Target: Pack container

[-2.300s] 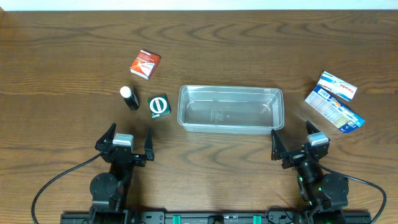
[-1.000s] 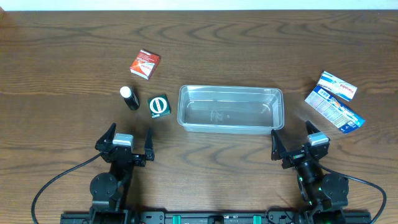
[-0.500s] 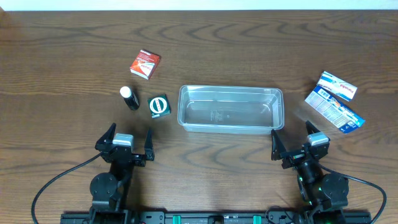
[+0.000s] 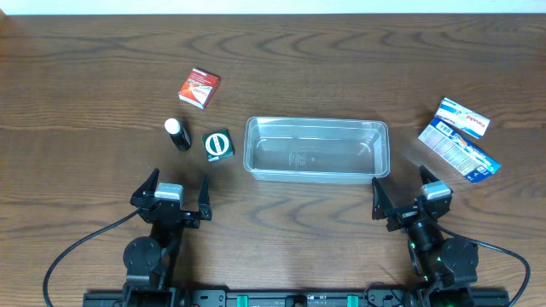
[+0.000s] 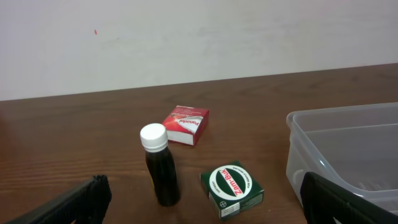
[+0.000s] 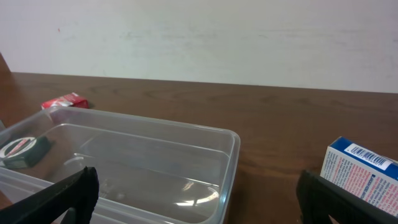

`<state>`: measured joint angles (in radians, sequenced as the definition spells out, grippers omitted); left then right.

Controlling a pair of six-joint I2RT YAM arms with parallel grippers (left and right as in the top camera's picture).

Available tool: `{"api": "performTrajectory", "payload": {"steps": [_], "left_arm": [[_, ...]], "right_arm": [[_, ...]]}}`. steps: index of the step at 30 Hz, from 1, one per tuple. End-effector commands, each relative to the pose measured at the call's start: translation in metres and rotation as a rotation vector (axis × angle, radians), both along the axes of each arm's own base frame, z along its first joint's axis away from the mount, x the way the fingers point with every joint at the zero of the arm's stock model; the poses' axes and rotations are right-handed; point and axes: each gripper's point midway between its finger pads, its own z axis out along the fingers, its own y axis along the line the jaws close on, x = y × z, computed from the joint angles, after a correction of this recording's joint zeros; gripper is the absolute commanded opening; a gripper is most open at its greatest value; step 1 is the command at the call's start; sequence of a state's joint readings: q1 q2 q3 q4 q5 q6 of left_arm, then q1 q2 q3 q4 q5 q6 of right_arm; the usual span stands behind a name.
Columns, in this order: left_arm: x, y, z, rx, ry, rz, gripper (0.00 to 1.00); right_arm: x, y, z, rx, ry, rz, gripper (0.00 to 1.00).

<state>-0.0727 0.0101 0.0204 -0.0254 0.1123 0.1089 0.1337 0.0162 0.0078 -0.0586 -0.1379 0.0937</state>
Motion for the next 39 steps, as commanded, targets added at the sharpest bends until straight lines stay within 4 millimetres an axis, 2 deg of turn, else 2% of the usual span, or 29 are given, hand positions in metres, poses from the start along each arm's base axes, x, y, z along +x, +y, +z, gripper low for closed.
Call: {"api": "performTrajectory", "payload": {"steps": [1, 22, 29, 34, 39], "left_arm": [[-0.001, -0.001, -0.015, 0.005, 0.046, -0.007, 0.98], [-0.001, -0.001, -0.015, 0.005, 0.046, -0.007, 0.98], [-0.001, -0.001, -0.015, 0.005, 0.046, -0.007, 0.98], [-0.001, -0.001, -0.015, 0.005, 0.046, -0.007, 0.98], [-0.001, -0.001, -0.015, 0.005, 0.046, -0.007, 0.98]], "right_arm": [[0.001, -0.004, 0.000, -0.013, -0.007, -0.020, 0.99], [0.001, -0.004, 0.002, -0.011, -0.017, -0.021, 0.99], [-0.001, -0.003, 0.034, 0.004, -0.122, -0.010, 0.99], [-0.006, -0.003, 0.050, 0.012, -0.017, -0.011, 0.99], [0.005, -0.002, 0.090, -0.050, 0.095, -0.008, 0.99]]}}
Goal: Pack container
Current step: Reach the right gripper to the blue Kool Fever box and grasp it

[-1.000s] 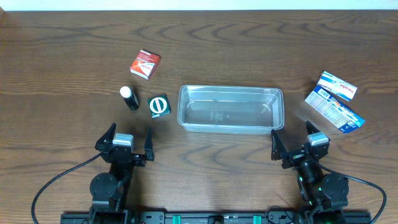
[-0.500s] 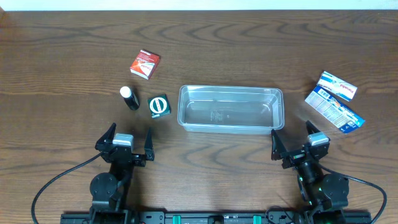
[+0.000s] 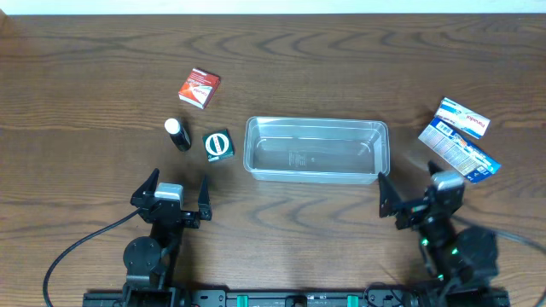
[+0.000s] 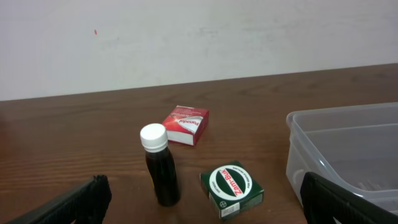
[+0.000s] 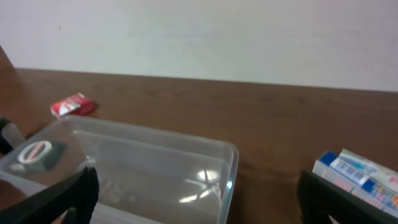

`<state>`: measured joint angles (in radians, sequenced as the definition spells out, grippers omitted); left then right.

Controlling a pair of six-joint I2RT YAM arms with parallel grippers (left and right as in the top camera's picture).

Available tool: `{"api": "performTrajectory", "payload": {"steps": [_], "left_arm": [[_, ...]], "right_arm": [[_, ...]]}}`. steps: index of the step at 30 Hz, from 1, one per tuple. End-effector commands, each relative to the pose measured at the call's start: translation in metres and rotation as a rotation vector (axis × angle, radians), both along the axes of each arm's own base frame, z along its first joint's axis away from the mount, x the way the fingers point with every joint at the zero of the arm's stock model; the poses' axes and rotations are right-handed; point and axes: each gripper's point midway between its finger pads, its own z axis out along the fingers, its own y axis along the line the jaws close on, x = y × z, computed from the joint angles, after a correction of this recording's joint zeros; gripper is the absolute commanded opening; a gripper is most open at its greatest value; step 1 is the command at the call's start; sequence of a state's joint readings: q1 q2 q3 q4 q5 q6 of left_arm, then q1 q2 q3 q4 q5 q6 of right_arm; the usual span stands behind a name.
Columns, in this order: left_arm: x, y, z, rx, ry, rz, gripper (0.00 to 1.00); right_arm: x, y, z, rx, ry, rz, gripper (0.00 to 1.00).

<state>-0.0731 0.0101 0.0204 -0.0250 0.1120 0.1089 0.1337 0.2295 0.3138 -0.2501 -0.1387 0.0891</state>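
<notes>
The clear plastic container (image 3: 316, 150) lies empty at the table's middle. Left of it are a green Zam-Buk box (image 3: 218, 144), a dark bottle with a white cap (image 3: 177, 134) and a red box (image 3: 199, 88). Two blue-and-white boxes (image 3: 458, 141) lie at the right. My left gripper (image 3: 171, 198) stands open near the front, behind the bottle (image 4: 160, 165) and green box (image 4: 233, 189). My right gripper (image 3: 422, 198) is open near the container's (image 5: 155, 168) front right corner, with the blue boxes (image 5: 357, 177) to its right.
Dark wood table (image 3: 85, 68) all round. A pale wall (image 4: 186, 37) rises past the far edge. Cables run from both arm bases at the front edge.
My right arm has lifted and shifted a little to the right and forward; its view now looks down more on the container. The left arm and all objects are unmoved.
</notes>
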Motion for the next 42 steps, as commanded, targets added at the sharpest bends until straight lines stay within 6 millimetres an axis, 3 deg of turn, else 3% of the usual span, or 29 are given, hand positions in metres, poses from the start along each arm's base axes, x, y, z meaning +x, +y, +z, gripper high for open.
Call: {"api": "performTrajectory", "payload": {"steps": [1, 6, 11, 18, 24, 28, 33, 42], "left_arm": [[-0.001, -0.001, -0.015, 0.005, 0.046, -0.007, 0.98], [-0.001, -0.001, -0.015, 0.005, 0.046, -0.007, 0.98], [-0.001, -0.001, -0.015, 0.005, 0.046, -0.007, 0.98], [-0.001, -0.001, -0.015, 0.005, 0.046, -0.007, 0.98], [-0.001, -0.001, -0.015, 0.005, 0.046, -0.007, 0.98], [-0.001, -0.001, -0.015, 0.005, 0.046, -0.007, 0.98], [-0.001, -0.001, -0.015, 0.005, 0.046, -0.007, 0.98], [-0.001, -0.001, -0.015, 0.005, 0.046, -0.007, 0.98]], "right_arm": [[0.013, -0.006, 0.042, -0.045, 0.046, -0.034, 0.99], [0.049, -0.032, 0.059, -0.113, 0.339, -0.158, 0.99], [0.077, -0.045, 0.061, -0.130, 0.555, -0.191, 0.99], [0.082, -0.068, 0.023, -0.129, 0.788, -0.280, 0.99], [0.072, -0.119, -0.002, 0.025, 0.918, -0.466, 0.99], [0.071, -0.142, -0.009, -0.003, 0.936, -0.456, 0.99], [0.079, -0.150, -0.024, -0.097, 0.964, -0.391, 0.99], [0.098, -0.156, -0.072, -0.128, 1.071, -0.337, 0.99]]}}
